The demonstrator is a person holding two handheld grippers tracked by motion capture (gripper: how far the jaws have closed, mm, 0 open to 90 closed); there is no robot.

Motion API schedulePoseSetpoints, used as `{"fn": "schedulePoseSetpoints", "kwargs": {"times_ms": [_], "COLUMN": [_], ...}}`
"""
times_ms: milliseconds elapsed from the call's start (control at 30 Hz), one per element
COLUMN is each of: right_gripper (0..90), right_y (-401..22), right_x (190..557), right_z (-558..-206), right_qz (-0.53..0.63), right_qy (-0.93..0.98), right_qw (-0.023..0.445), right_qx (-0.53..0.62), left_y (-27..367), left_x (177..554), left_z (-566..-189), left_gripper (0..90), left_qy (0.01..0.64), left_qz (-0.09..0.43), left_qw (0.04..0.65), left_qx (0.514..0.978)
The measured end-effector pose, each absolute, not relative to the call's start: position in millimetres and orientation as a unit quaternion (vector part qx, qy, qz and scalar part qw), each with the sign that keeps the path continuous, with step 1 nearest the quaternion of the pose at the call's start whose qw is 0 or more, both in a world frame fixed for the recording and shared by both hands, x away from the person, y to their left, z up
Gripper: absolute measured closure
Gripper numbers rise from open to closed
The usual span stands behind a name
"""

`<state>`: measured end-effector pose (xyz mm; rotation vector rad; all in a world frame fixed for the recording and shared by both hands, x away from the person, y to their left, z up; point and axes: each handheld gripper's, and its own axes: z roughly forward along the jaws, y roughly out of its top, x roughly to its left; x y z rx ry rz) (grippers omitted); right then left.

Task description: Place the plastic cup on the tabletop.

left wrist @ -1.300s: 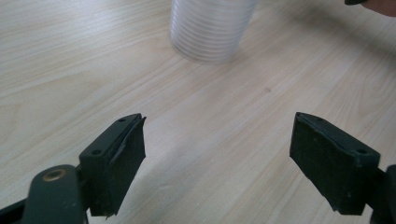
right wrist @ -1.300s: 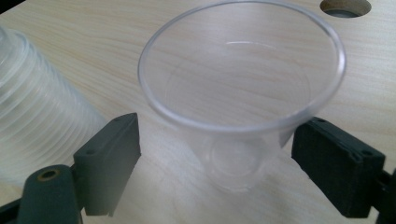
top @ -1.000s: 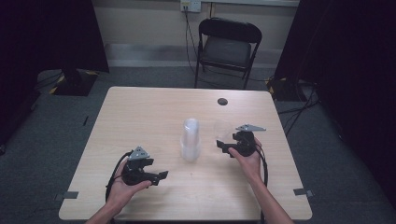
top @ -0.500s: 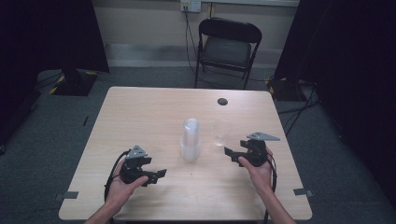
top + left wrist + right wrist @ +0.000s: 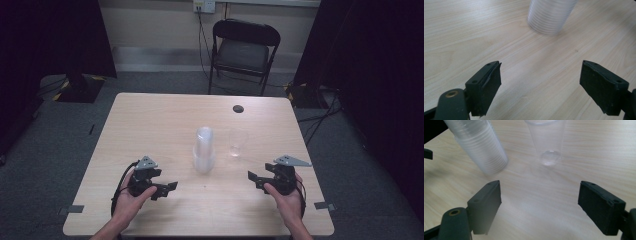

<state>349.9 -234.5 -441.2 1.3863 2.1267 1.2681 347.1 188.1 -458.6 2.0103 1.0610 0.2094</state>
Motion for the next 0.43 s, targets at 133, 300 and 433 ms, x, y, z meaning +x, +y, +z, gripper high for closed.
{"fn": "schedulePoseSetpoints", "kwargs": {"times_ms": [133, 300, 433], "right_gripper": [18.4, 18.4, 18.1], "right_y": [-239, -247, -251], "right_x": [337, 328, 331], "right_z": [-447, -455, -463], "right_qz": [0.435, 0.435, 0.420], "right_qy": [0.744, 0.739, 0.740], "right_qw": [0.149, 0.147, 0.152], "right_qx": [0.485, 0.494, 0.503], "left_y": [188, 188, 187], "left_x": [347, 348, 349], "left_z": [-460, -461, -463], "left_gripper": [17.2, 17.3, 17.3], "left_qy": [0.424, 0.425, 0.426], "left_qz": [0.083, 0.084, 0.084], "left_qw": [0.414, 0.407, 0.404], "left_qx": [0.802, 0.804, 0.805]}}
